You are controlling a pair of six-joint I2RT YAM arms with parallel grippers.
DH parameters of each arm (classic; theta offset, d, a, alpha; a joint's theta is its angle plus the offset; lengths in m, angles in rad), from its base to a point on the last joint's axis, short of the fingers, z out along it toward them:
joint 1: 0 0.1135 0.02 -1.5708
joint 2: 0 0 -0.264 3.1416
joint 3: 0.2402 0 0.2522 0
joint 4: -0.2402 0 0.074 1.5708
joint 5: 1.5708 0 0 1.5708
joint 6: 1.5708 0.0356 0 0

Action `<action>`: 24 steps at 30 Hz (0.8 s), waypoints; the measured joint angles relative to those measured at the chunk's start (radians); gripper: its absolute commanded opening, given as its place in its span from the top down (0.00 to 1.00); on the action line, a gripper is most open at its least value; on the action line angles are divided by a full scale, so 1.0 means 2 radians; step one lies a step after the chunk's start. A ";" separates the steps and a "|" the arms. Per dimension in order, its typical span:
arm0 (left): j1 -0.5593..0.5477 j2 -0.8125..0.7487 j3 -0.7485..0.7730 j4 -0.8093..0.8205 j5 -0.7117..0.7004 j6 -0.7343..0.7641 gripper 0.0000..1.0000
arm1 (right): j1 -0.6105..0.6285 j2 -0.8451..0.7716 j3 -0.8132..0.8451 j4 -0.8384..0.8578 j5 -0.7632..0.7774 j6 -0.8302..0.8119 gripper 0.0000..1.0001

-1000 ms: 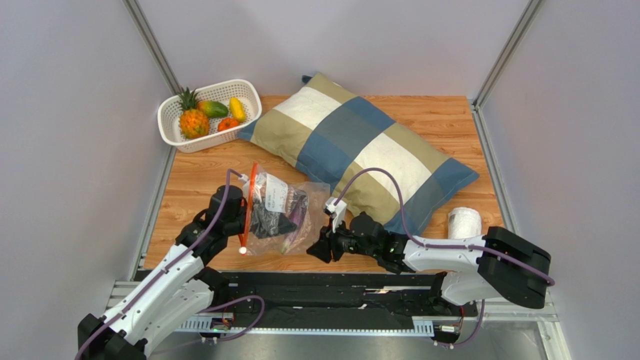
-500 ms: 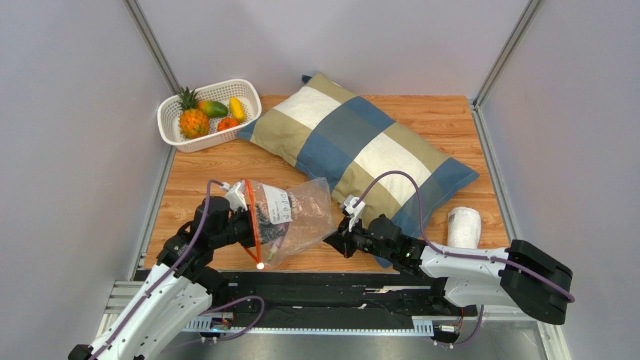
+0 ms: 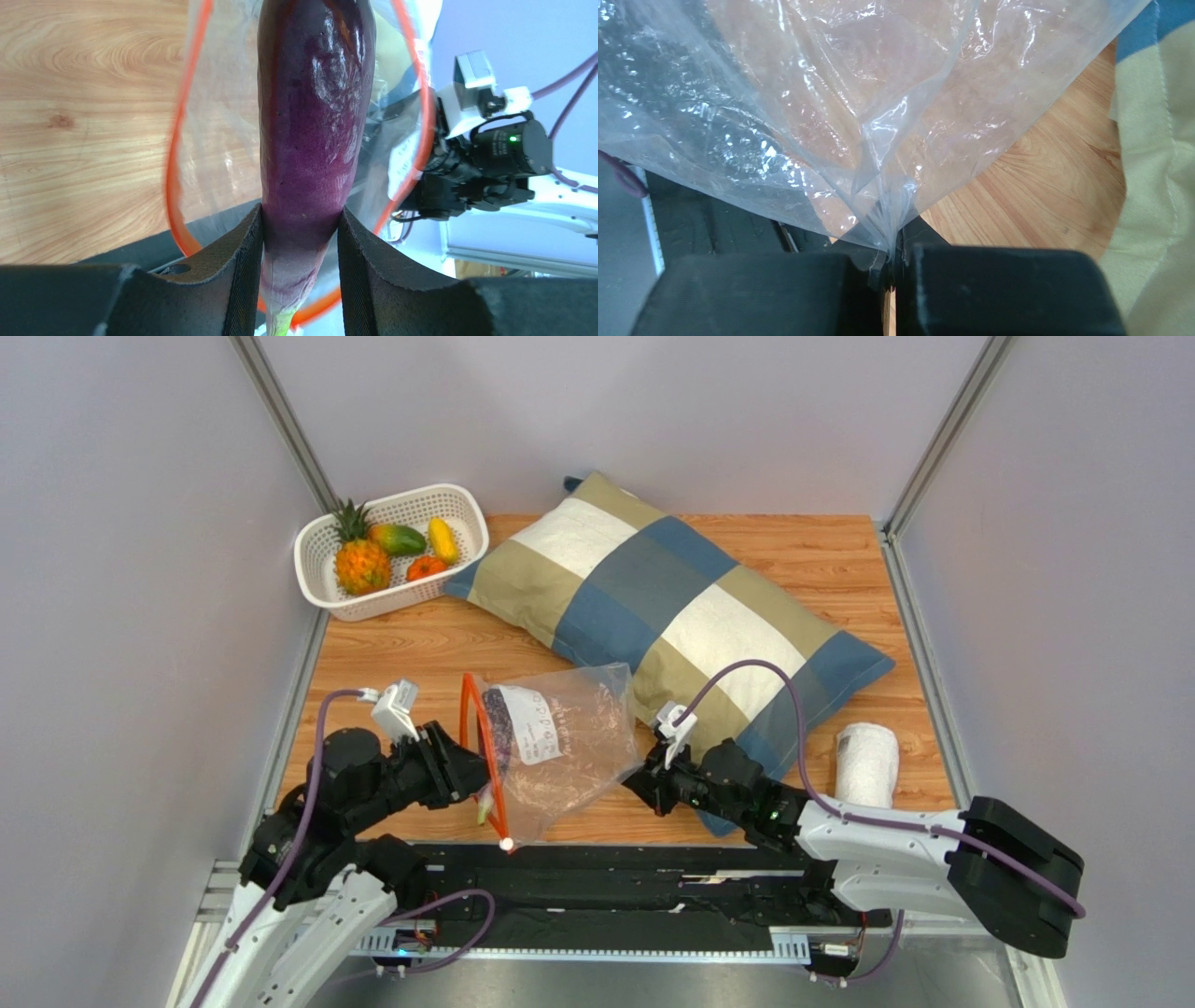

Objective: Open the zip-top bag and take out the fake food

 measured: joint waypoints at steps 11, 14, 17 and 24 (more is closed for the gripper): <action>0.000 0.009 0.053 -0.139 0.035 -0.009 1.00 | -0.047 0.055 0.032 -0.020 -0.012 0.029 1.00; 0.000 -0.011 0.087 -0.203 0.027 -0.009 1.00 | -0.052 0.105 0.061 -0.018 -0.053 0.045 1.00; 0.000 -0.017 0.133 -0.243 -0.008 -0.010 1.00 | -0.051 0.154 0.089 -0.010 -0.094 0.069 1.00; 0.000 -0.009 0.215 -0.238 -0.185 -0.012 1.00 | -0.038 0.201 0.099 -0.009 -0.106 0.100 1.00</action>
